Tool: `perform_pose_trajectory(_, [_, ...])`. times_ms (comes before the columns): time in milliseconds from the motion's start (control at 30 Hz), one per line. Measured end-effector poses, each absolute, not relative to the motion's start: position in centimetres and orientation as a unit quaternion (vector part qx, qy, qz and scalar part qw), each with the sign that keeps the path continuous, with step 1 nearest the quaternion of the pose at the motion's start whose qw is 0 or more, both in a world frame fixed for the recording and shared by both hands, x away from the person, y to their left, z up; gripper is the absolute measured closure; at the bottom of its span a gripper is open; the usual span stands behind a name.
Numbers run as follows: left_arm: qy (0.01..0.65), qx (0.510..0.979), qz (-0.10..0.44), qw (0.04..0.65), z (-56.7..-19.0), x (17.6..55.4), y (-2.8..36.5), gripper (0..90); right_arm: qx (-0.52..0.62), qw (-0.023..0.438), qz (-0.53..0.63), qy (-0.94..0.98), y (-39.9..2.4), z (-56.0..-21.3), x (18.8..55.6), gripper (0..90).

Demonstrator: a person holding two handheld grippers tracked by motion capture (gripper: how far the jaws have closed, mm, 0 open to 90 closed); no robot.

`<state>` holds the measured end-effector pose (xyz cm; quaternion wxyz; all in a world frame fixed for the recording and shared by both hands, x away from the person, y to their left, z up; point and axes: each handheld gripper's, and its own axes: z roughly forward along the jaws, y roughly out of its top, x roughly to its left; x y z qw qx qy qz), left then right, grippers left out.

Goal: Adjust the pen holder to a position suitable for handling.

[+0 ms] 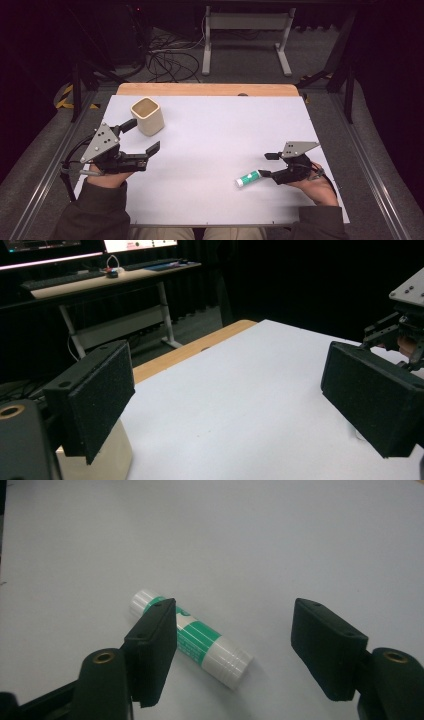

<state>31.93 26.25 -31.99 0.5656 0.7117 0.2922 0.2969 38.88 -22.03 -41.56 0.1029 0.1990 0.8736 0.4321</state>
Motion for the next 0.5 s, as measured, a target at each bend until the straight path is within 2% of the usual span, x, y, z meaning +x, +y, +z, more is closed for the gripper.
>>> perform_pose_trajectory(500, [0.289, 0.713, 0.297, 0.566, -31.9, 31.9, 26.3, 7.9, 0.184, 0.090, 0.403, 0.892, -21.5, -43.6, 39.4, 38.1])
